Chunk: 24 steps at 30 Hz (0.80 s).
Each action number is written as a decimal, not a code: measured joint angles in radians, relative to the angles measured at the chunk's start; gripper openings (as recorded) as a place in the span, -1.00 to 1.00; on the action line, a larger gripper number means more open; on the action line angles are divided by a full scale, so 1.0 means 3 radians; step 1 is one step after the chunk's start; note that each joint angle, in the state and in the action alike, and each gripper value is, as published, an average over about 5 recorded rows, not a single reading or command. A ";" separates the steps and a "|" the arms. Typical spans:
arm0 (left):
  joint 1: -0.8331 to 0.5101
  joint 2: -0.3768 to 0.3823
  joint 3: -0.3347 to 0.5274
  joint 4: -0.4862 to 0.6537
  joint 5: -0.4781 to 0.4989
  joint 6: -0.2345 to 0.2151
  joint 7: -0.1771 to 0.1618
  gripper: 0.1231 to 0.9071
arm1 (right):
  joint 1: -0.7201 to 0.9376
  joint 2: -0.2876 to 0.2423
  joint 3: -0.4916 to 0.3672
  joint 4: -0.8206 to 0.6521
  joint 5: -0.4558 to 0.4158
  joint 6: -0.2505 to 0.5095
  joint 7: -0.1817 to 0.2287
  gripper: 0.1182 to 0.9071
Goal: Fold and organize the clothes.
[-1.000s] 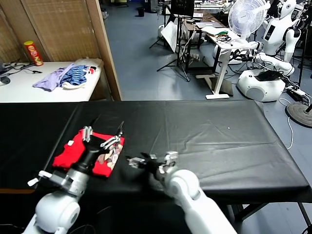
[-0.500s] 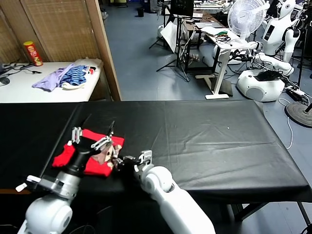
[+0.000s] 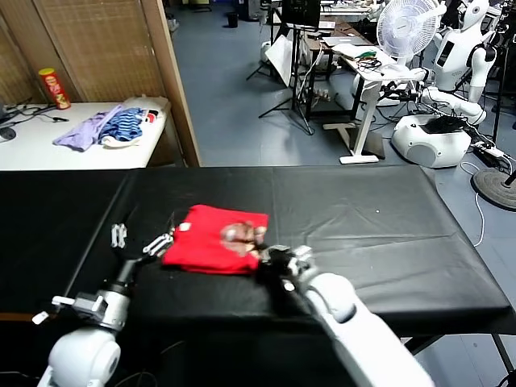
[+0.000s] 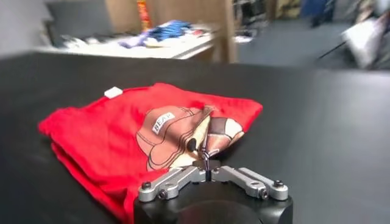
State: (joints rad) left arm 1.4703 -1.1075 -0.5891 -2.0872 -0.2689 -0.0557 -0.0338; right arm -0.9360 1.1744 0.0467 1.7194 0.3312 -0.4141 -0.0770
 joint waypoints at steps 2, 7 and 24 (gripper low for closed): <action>0.0011 -0.0012 0.0021 0.0093 0.0026 0.0011 -0.0047 0.72 | -0.0104 -0.0186 0.0103 0.0124 -0.0176 0.0204 0.0029 -0.70; 0.0049 -0.0043 0.0036 0.0283 0.0045 0.0020 -0.0073 0.72 | -0.0460 -0.0559 0.0364 0.0426 -0.0640 0.0901 -0.0003 -0.03; 0.0521 0.0125 -0.0005 -0.0005 -0.0488 0.0367 -0.0301 0.72 | -0.2133 -0.0482 0.1227 0.1368 -0.0659 0.1158 0.0635 0.72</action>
State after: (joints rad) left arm 1.6266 -1.0700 -0.5906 -2.0888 -0.4154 0.0544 -0.1239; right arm -1.5759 1.0298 0.4147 2.1297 0.1334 -0.0665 0.1135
